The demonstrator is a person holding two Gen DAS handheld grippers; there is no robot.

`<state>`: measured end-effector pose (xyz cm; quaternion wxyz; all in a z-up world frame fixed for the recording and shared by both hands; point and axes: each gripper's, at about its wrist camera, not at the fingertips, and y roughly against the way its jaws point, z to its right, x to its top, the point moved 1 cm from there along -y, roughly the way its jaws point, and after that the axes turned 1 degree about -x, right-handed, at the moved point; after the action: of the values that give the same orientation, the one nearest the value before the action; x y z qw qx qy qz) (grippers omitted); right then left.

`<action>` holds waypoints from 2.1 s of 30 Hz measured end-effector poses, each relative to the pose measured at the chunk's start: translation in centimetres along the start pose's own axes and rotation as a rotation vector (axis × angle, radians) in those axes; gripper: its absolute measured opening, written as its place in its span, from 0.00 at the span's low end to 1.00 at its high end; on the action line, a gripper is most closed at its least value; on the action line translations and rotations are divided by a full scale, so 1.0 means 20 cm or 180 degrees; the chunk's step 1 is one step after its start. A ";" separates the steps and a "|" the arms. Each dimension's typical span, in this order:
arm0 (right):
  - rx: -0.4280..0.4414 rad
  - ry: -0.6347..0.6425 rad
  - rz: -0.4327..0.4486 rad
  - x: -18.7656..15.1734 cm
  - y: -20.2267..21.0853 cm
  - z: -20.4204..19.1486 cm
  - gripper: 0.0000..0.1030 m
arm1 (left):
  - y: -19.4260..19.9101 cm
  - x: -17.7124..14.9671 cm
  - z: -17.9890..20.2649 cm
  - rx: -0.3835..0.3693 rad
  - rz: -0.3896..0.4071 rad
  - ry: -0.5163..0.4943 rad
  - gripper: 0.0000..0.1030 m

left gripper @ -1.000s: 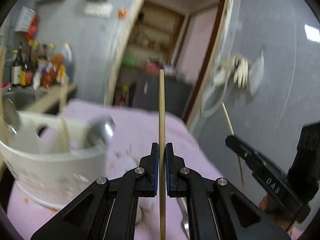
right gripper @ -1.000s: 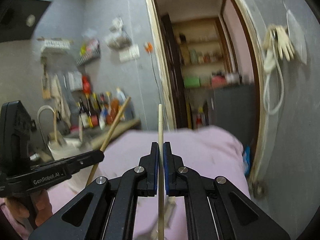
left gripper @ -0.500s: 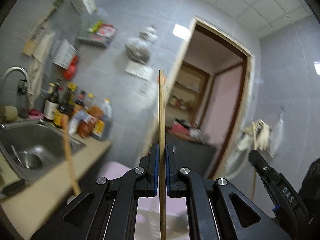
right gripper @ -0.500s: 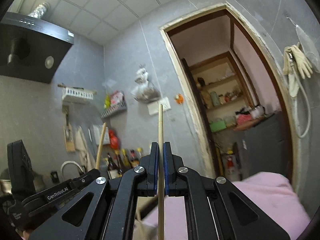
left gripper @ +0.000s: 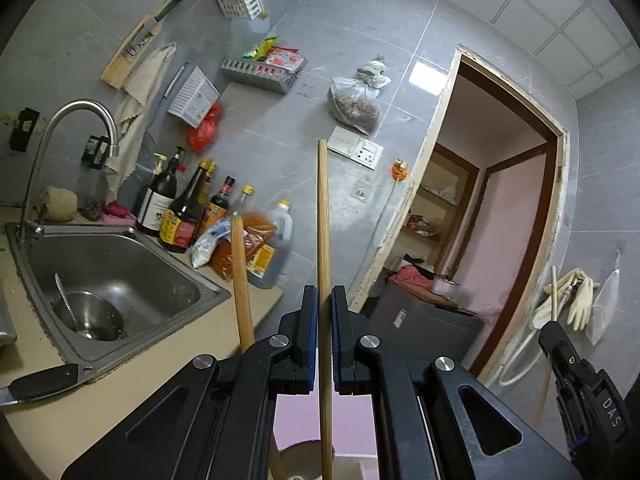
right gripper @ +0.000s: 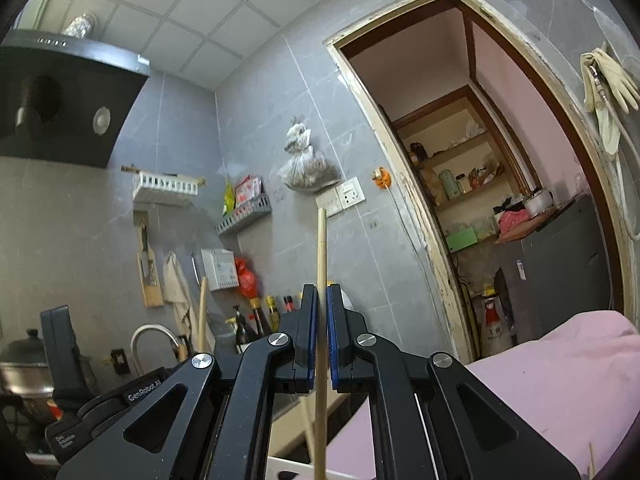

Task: Organize utensils
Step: 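Lift both held chopsticks and carry them over the white caddy, then open both tools to drop the chopsticks into the caddy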

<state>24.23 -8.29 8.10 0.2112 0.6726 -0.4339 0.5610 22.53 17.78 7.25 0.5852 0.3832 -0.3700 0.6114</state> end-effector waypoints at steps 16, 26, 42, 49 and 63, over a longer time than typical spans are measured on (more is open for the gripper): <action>0.0063 0.0033 0.0050 0.00 -0.02 -0.01 0.04 | 0.01 -0.02 -0.02 -0.0107 0.0069 0.0126 0.04; 0.0067 -0.0005 -0.0021 -0.02 -0.03 -0.01 0.04 | 0.03 -0.05 0.02 -0.0138 0.0087 -0.0055 0.04; 0.0059 -0.0077 -0.0085 -0.02 -0.02 0.01 0.04 | 0.04 -0.22 0.14 -0.0049 -0.0280 -0.0446 0.04; 0.0083 -0.0050 -0.0092 -0.02 -0.01 -0.01 0.04 | 0.06 -0.27 0.16 0.0049 -0.0445 -0.0508 0.04; -0.0234 0.0165 -0.0293 0.02 0.07 -0.05 0.24 | 0.18 -0.19 0.17 -0.0135 -0.0433 -0.0342 0.19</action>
<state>22.59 -8.38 8.48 0.2726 0.6689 -0.4172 0.5516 19.14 12.90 5.20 0.6128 0.4272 -0.3868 0.5408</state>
